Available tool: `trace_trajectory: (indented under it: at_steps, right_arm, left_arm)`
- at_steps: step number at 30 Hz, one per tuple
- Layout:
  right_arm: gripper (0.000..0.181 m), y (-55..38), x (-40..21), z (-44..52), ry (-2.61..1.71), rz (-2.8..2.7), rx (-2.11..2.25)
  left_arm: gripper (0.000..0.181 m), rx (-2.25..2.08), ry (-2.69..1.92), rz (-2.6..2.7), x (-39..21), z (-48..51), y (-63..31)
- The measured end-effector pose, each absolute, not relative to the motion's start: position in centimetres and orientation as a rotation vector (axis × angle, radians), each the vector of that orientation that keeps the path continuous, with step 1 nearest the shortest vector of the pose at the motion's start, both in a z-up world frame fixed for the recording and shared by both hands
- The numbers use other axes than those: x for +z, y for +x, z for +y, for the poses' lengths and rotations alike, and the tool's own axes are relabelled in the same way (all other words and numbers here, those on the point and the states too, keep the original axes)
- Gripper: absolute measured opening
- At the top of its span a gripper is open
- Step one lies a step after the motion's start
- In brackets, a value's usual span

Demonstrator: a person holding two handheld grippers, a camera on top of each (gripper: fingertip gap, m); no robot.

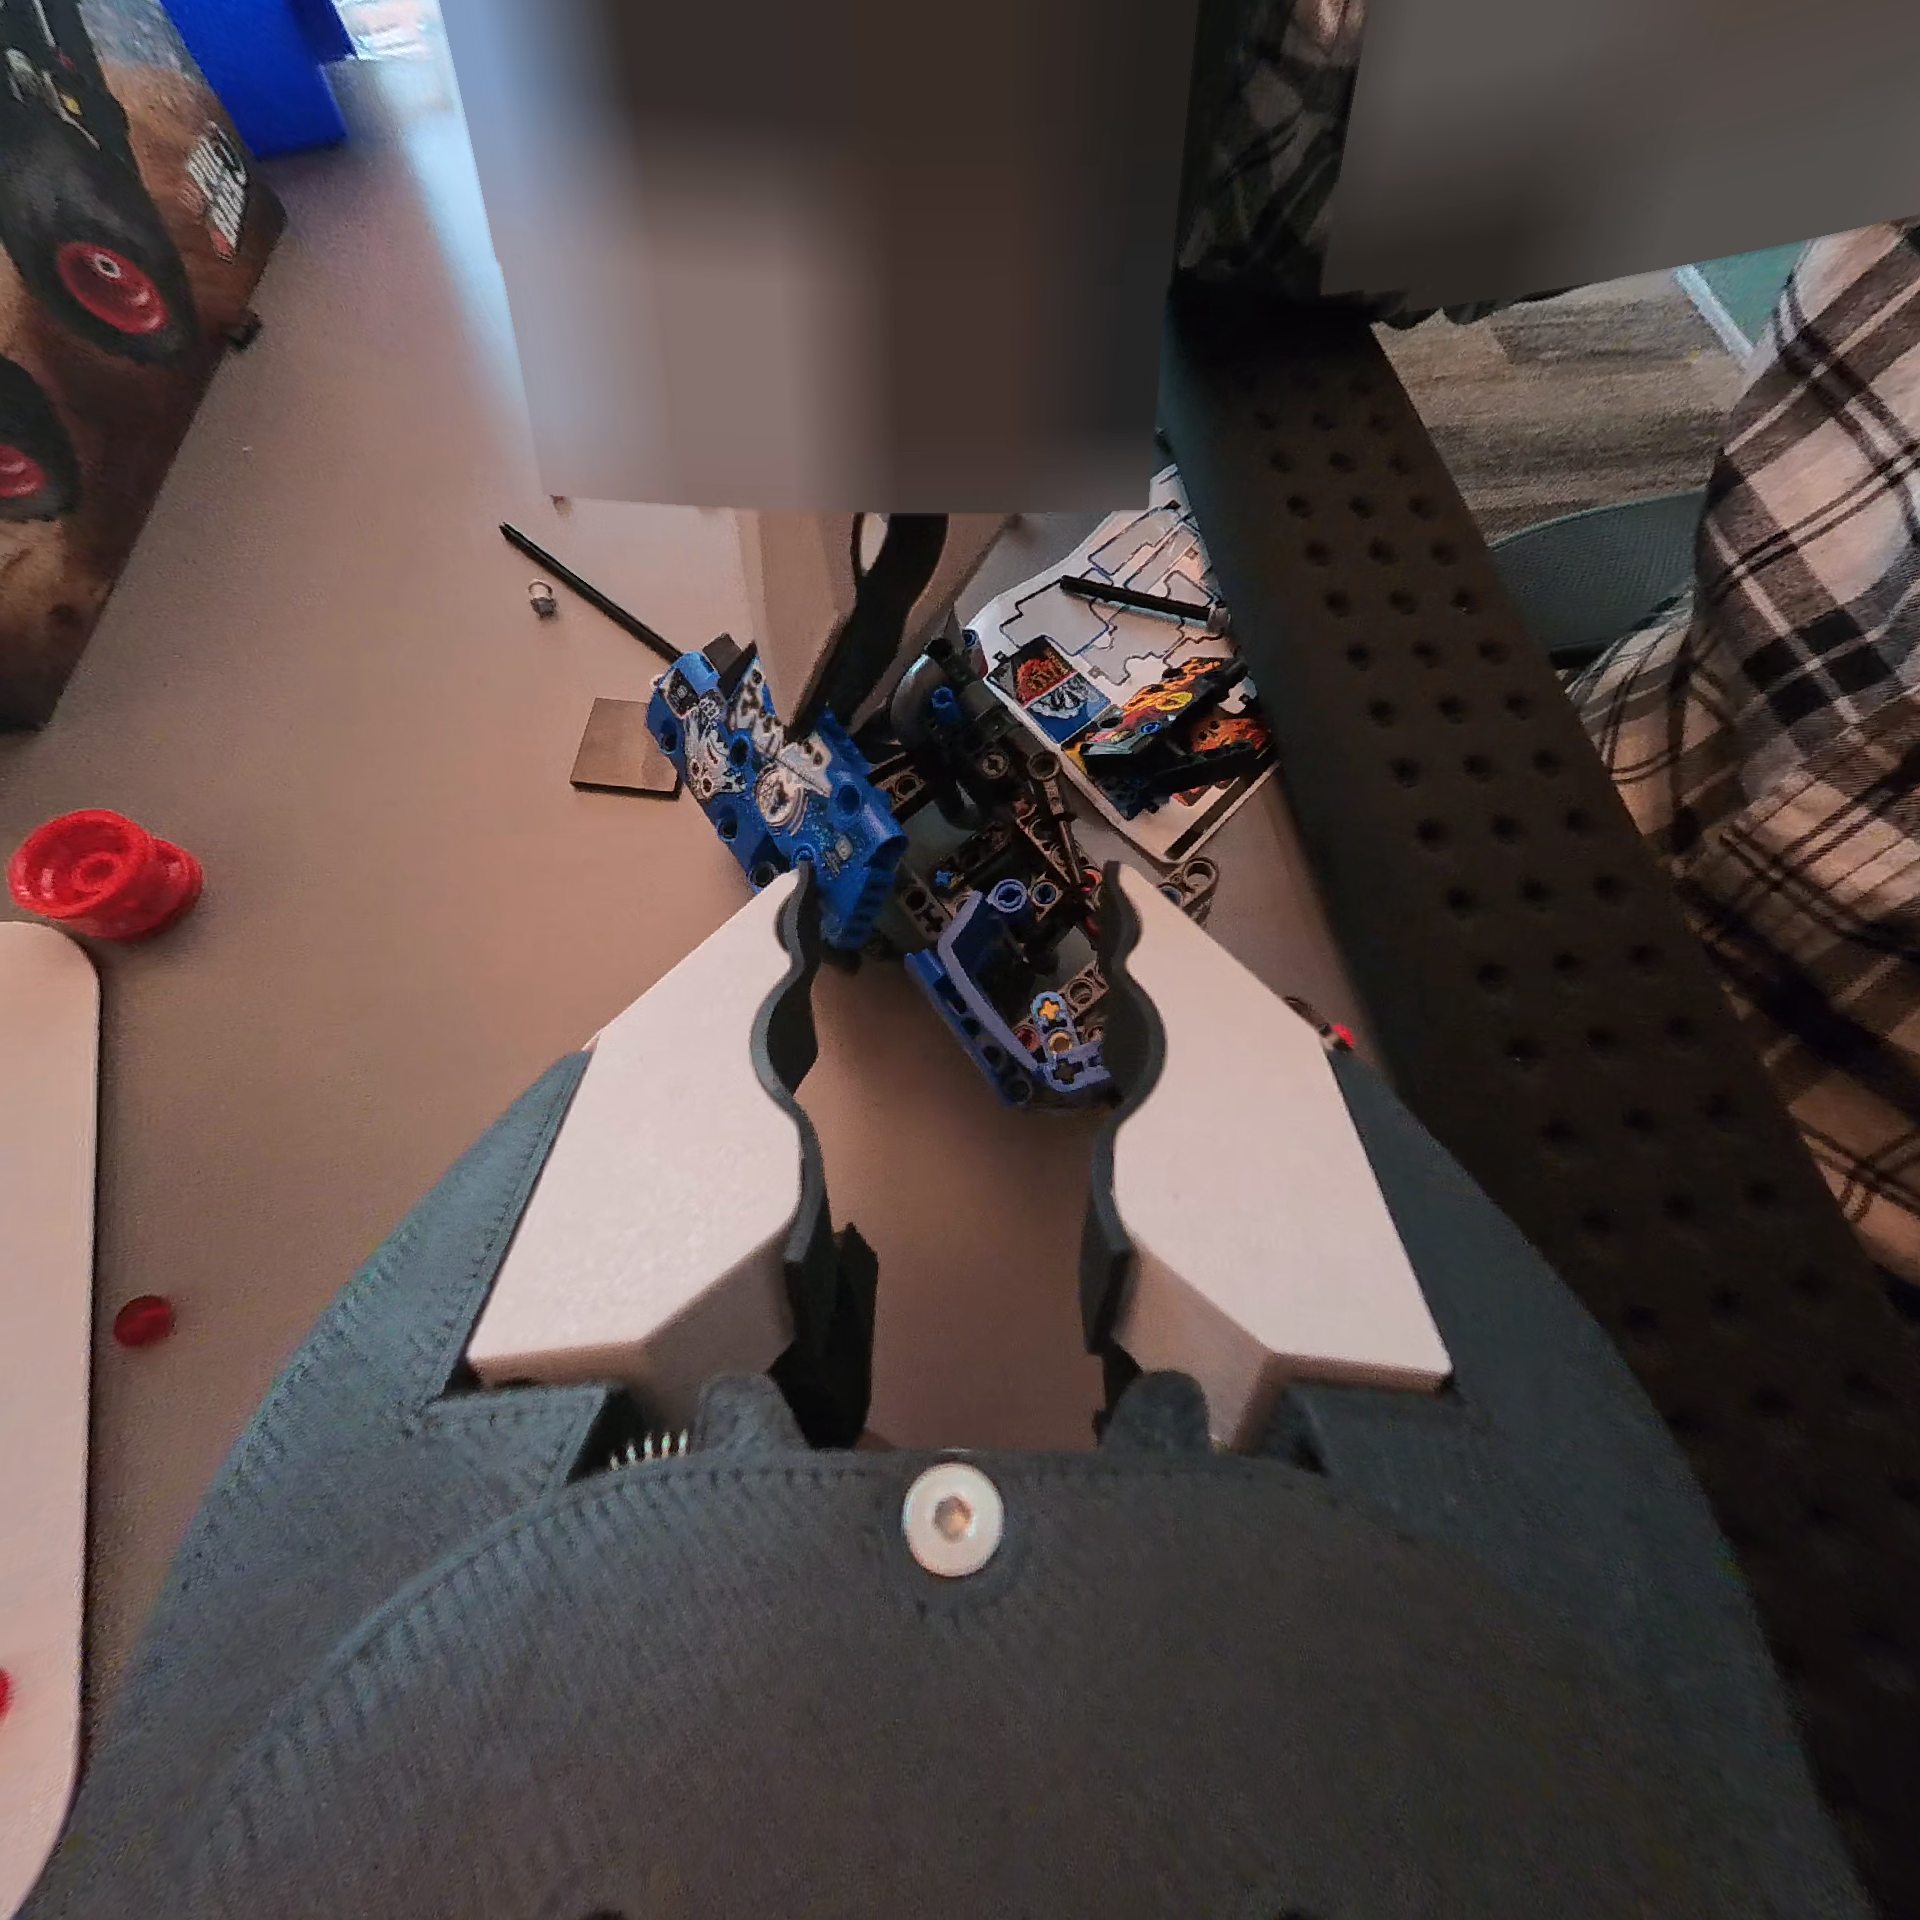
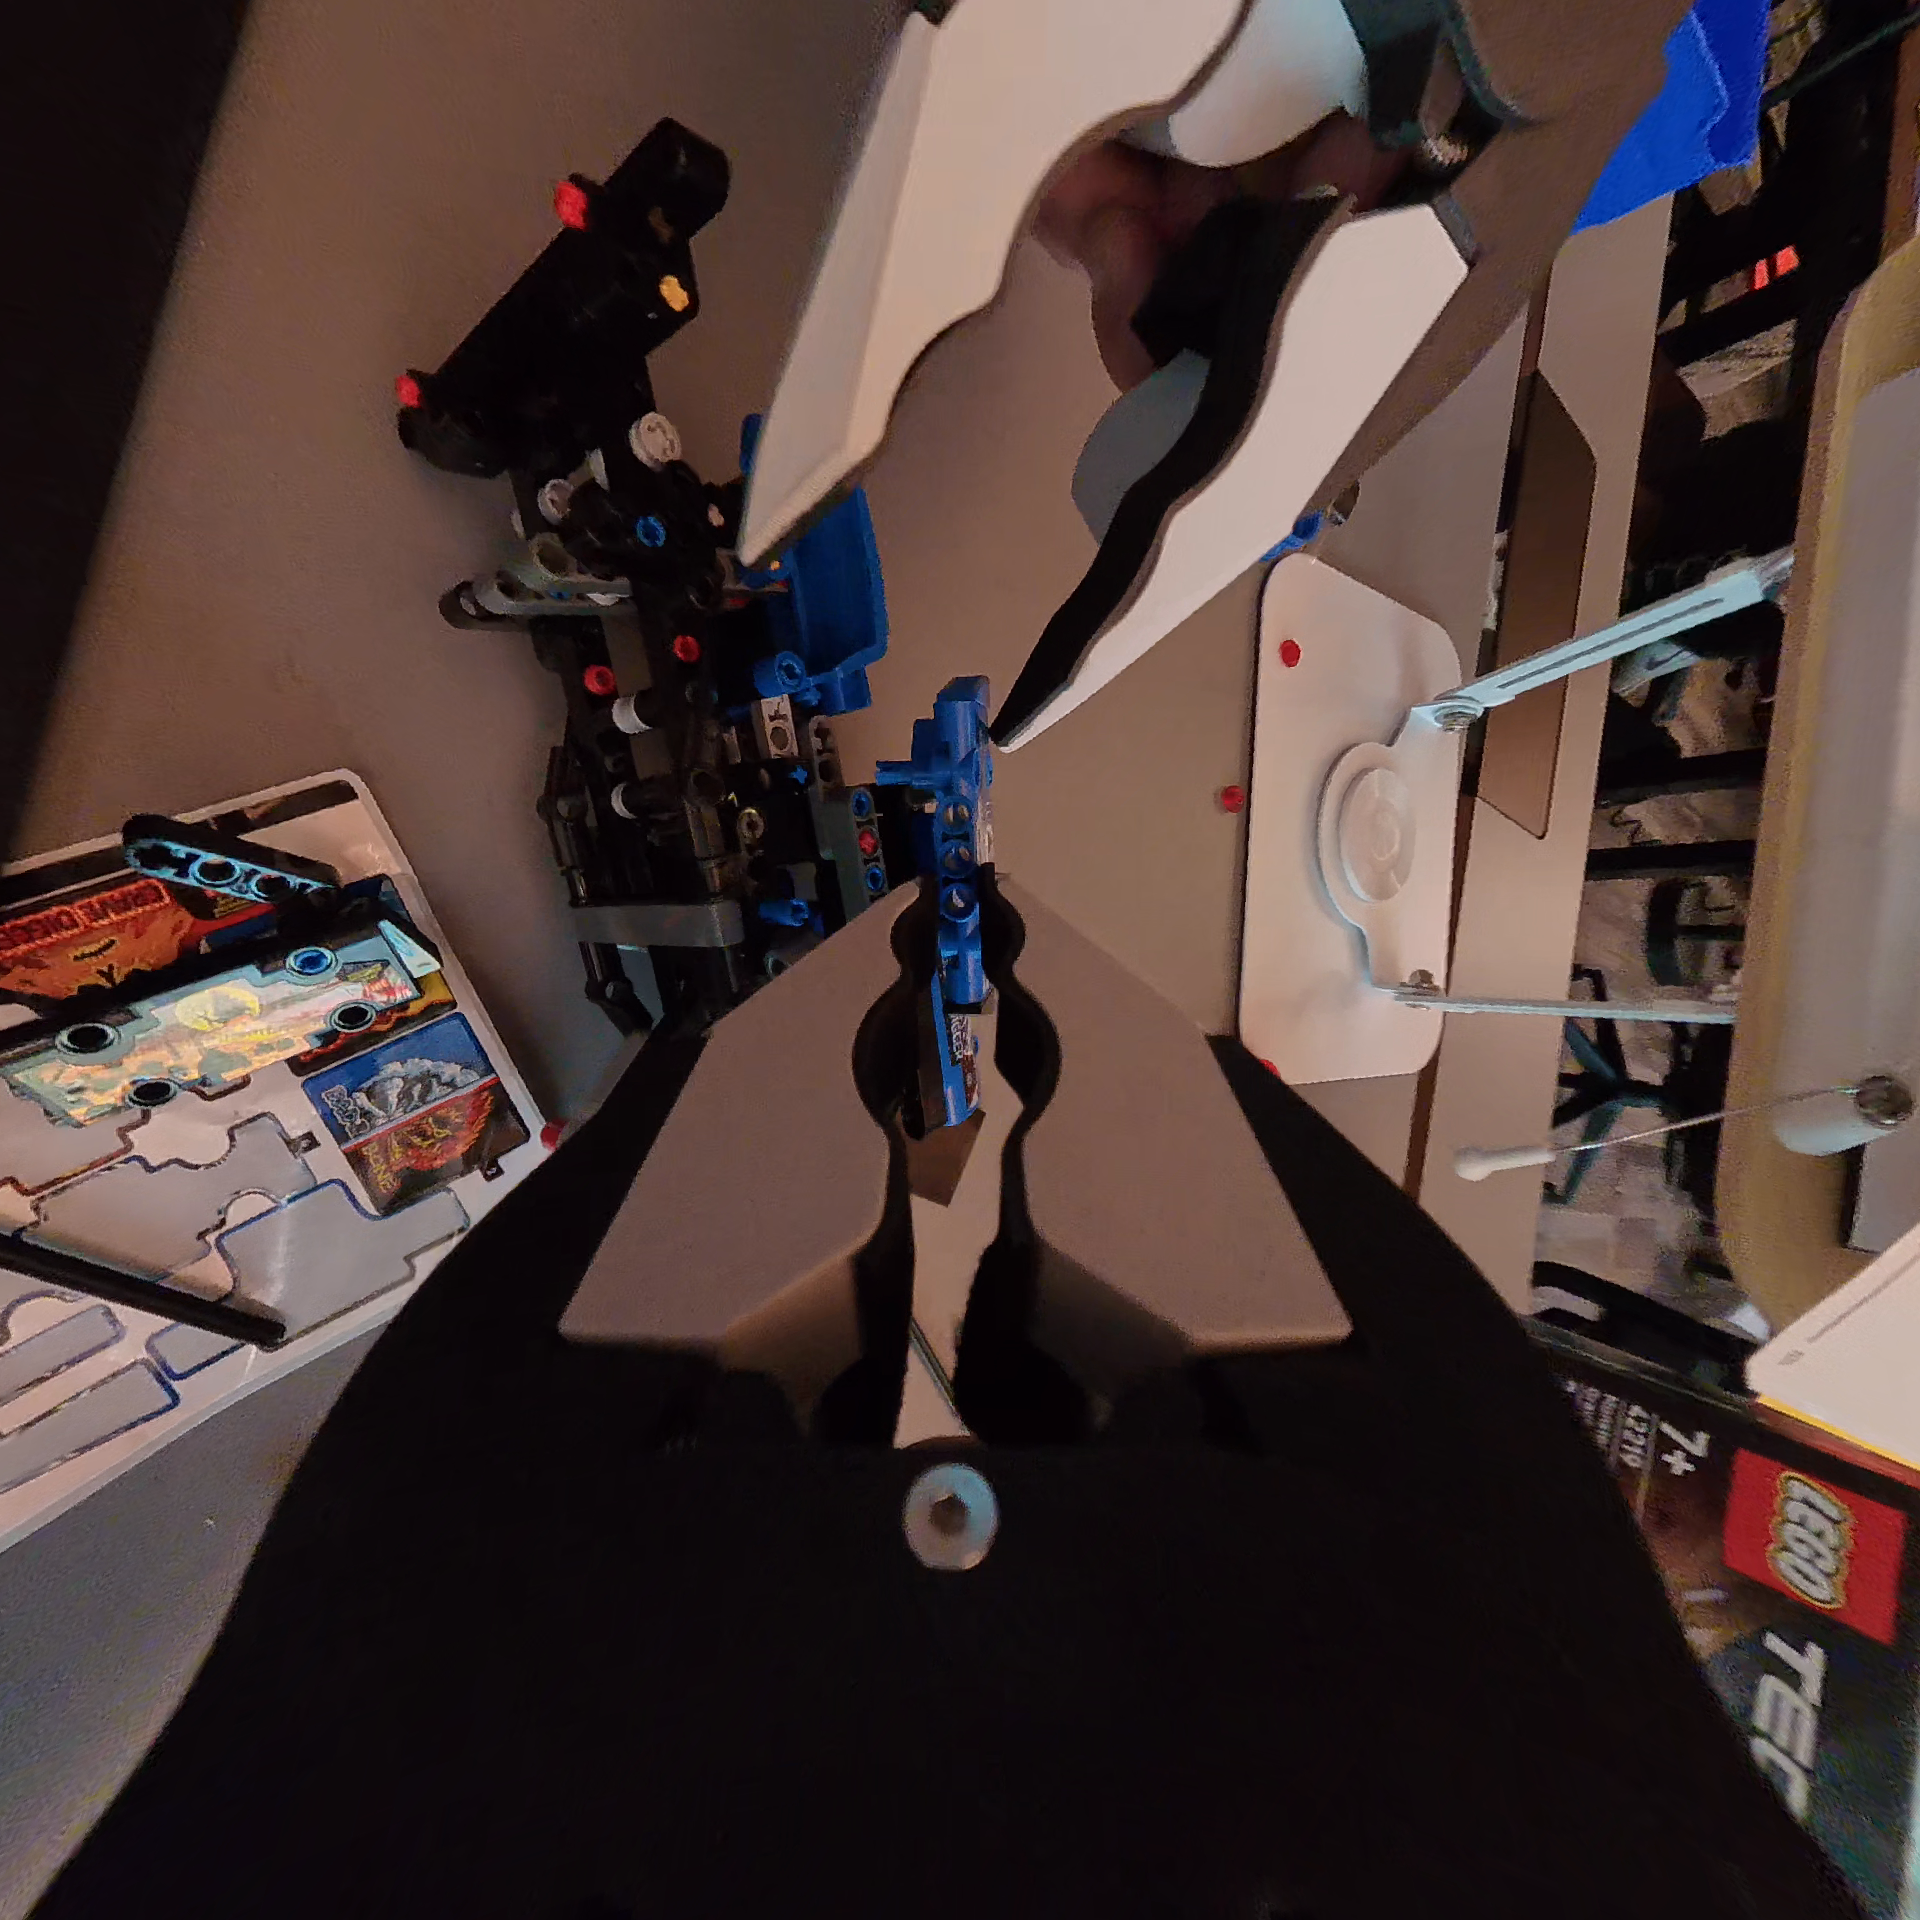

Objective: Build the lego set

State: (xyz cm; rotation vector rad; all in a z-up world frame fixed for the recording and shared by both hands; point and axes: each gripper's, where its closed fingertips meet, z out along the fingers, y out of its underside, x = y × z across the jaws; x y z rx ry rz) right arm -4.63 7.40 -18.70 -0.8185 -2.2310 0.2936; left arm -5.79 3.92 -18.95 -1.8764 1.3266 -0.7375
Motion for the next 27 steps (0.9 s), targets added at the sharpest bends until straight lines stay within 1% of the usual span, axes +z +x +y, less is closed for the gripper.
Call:
trace_trajectory:
  at_steps: [3, 8, 9, 13, 14, 15, 21, 23, 25, 27]
  right_arm:
    - [0.005, -4.6, -18.8, 7.2, -0.769, -2.245, 0.230]
    - [0.005, -4.0, -19.0, 6.4, -0.742, -2.288, 0.238]
    - [0.005, -4.0, -19.0, 6.2, -0.740, -2.296, 0.245]
    - [0.005, -3.9, -19.4, 6.4, -0.769, -2.310, 0.219]
    - [0.000, -3.7, -19.5, 6.3, -0.789, -2.327, 0.246]
    - [0.000, -3.7, -19.6, 6.3, -0.801, -2.331, 0.261]
    - [0.000, -3.8, -19.2, 6.2, -0.843, -2.308, 0.343]
    - [0.011, -4.1, -18.4, 6.7, -0.880, -2.257, 0.385]
    - [0.016, -4.3, -17.9, 6.8, -0.916, -2.239, 0.449]
    - [0.027, -4.3, -18.0, 5.8, -0.964, -2.286, 0.573]
  left_arm:
    - [0.047, -0.772, -1.890, 1.299, -19.1, 4.0, -5.7]
    - [0.026, -0.782, -1.907, 1.261, -19.5, 4.5, -5.7]
    - [0.024, -0.782, -1.918, 1.268, -19.7, 4.5, -5.6]
    - [0.023, -0.771, -1.920, 1.279, -19.8, 4.5, -5.6]
    - [0.019, -0.773, -1.921, 1.289, -19.8, 4.3, -5.6]
    - [0.017, -0.774, -1.918, 1.296, -19.8, 4.3, -5.4]
    - [0.020, -0.772, -1.914, 1.289, -19.9, 4.5, -5.4]
    - [0.019, -0.780, -1.913, 1.289, -19.9, 4.4, -5.4]
    - [0.018, -0.776, -1.912, 1.296, -19.8, 4.3, -5.4]
    - [0.017, -0.780, -1.910, 1.299, -19.8, 4.3, -5.2]
